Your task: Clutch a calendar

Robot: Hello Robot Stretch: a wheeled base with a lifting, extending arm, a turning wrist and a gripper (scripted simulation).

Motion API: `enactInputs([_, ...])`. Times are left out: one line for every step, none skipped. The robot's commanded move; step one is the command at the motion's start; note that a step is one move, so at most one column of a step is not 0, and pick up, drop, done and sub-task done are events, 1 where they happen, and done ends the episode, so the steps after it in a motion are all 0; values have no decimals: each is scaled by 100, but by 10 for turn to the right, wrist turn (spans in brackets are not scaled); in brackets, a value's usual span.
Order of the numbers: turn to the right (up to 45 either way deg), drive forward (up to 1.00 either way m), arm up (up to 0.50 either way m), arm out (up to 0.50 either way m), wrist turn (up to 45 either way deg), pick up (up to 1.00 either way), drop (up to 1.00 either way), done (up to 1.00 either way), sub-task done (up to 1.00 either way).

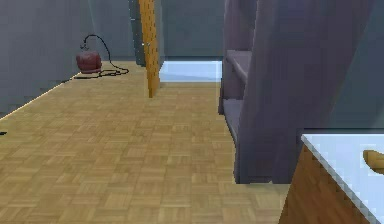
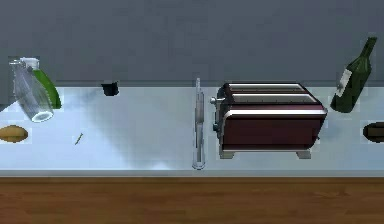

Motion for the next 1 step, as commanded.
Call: enactInputs([0, 0, 50, 0, 0, 0, 0, 0, 0])
